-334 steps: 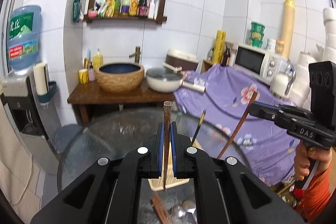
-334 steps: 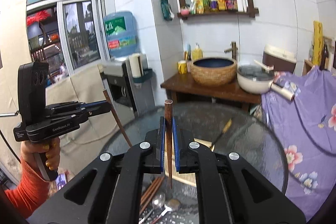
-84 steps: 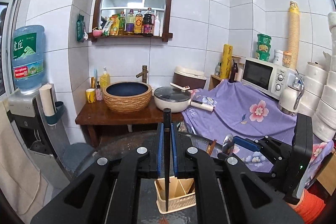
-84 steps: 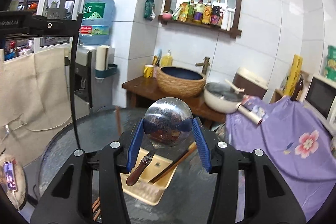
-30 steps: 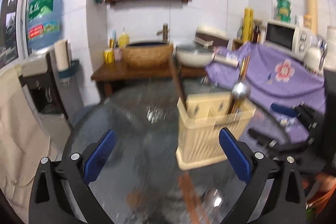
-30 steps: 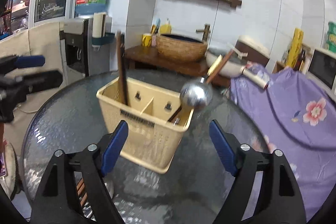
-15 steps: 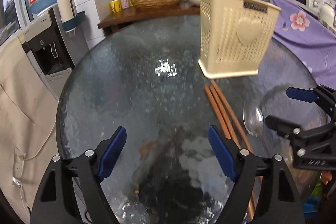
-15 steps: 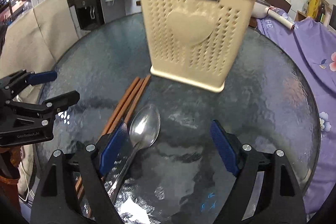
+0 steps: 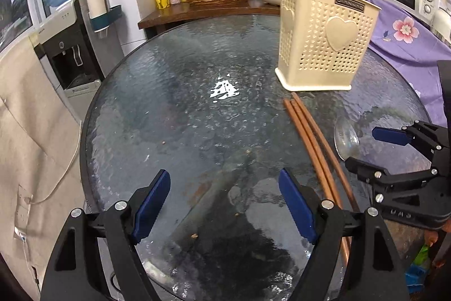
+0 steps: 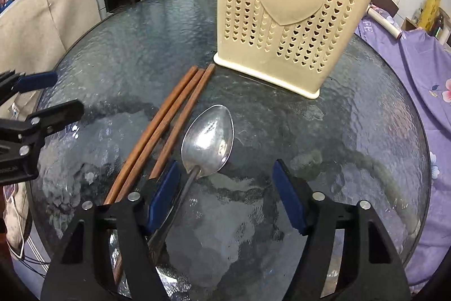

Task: Organize utensils
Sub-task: 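Grasp the silver spoon handle with the right gripper while the left gripper grasps a brown chopstick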

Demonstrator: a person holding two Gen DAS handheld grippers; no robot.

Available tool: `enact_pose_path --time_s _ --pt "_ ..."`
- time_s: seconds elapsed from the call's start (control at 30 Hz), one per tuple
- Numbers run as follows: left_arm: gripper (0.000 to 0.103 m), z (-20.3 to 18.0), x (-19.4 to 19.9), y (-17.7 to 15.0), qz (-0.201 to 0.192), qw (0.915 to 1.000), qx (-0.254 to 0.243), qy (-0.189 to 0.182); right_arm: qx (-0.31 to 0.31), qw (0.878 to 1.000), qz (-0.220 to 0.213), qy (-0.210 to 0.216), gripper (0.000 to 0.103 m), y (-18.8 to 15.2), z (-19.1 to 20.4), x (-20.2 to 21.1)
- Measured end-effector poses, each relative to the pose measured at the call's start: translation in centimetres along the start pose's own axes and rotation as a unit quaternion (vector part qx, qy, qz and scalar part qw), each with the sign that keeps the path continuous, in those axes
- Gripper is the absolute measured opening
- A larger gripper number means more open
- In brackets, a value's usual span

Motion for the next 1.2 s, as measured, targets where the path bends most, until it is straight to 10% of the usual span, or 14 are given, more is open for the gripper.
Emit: enact_pose_path --time_s 0.47,0.87,1.2 --pt "0.077 0.6 -0.7 0.5 0.004 0.9999 0.014 -0.008 -0.031 0.999 0.0 0.016 0.04 2.3 0.5 -1.2" --pt "0.072 -4.7 -2.3 1.5 0.02 0.9973 -0.02 -0.067 -0.032 0.999 0.004 0.015 0.04 0.4 -3.9 -0.2" --pt "0.072 -3.2 -2.9 0.4 0.036 0.9986 -0.025 -0.03 -0.036 0.999 -0.001 0.014 0.04 -0.2 -5.3 0.2"
Point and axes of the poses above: each gripper's, at about its wrist camera, not at the fingertips, and x roughly against the way its jaws point, z to its left, y to its top, the point moved 3 cm from there along -x, roughly the way its jaws point, and after that the axes turned 1 degree about z, right-handed, at the moved point
